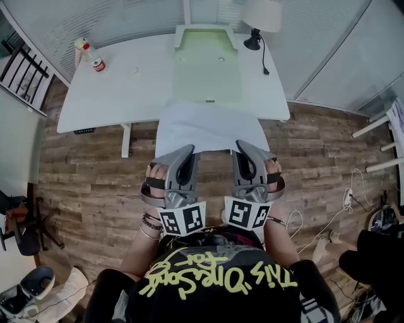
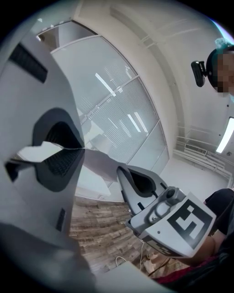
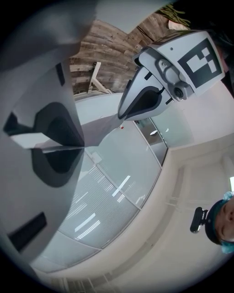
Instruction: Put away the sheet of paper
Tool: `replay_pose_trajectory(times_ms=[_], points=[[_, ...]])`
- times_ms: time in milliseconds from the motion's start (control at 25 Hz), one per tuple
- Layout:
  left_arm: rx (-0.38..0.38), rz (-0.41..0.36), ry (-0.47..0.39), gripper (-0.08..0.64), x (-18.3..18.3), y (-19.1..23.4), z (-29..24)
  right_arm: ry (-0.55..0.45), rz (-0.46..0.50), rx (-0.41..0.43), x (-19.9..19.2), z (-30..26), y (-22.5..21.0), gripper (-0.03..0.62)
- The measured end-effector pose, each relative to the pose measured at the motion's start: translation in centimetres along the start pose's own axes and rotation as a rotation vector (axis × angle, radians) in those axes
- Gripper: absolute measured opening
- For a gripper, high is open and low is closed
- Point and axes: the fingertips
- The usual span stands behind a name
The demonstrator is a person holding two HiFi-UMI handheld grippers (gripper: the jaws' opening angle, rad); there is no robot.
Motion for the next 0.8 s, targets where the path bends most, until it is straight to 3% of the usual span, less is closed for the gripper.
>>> replay_pose_trajectory(times_ms=[800], points=[[-0.042,-0.009,-0.049,0.008,-1.8,1.3,-1.3,0.054,0.006,-0.038,0.2,-1.9,1.2,0.008]])
Point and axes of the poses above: the fingertips, and each gripper's own axes: z backward along the fingers, y to its left, x out of its top, and after that the axes turned 13 degrees about -x, right-handed
